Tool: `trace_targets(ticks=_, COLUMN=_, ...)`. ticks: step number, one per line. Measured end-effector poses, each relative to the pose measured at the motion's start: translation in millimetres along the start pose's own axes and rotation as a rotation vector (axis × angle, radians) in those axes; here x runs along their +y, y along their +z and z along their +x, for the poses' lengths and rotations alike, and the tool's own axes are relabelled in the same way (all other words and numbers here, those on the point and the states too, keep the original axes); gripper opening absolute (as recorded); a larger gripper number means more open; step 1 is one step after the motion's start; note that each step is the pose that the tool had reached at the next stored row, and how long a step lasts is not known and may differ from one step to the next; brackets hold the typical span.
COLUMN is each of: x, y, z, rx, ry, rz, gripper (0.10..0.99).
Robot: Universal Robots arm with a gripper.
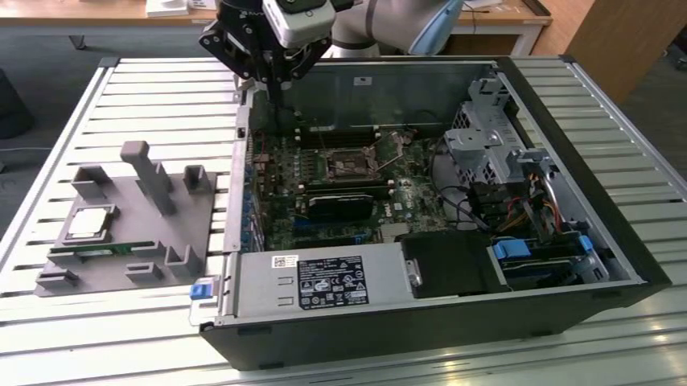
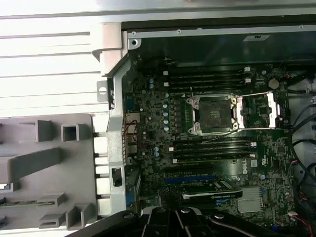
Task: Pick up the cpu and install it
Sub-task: 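Reach for the cpu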
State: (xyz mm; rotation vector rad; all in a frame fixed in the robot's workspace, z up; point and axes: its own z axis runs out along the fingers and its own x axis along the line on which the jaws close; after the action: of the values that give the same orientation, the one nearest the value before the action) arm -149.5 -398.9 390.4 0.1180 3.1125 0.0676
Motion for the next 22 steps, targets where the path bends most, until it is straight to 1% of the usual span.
trace_targets(ticks=22, x=-0.5, y=1.1, z=6.1, rx=0.0012, ry=0.0, rz=0.0, gripper=0.106)
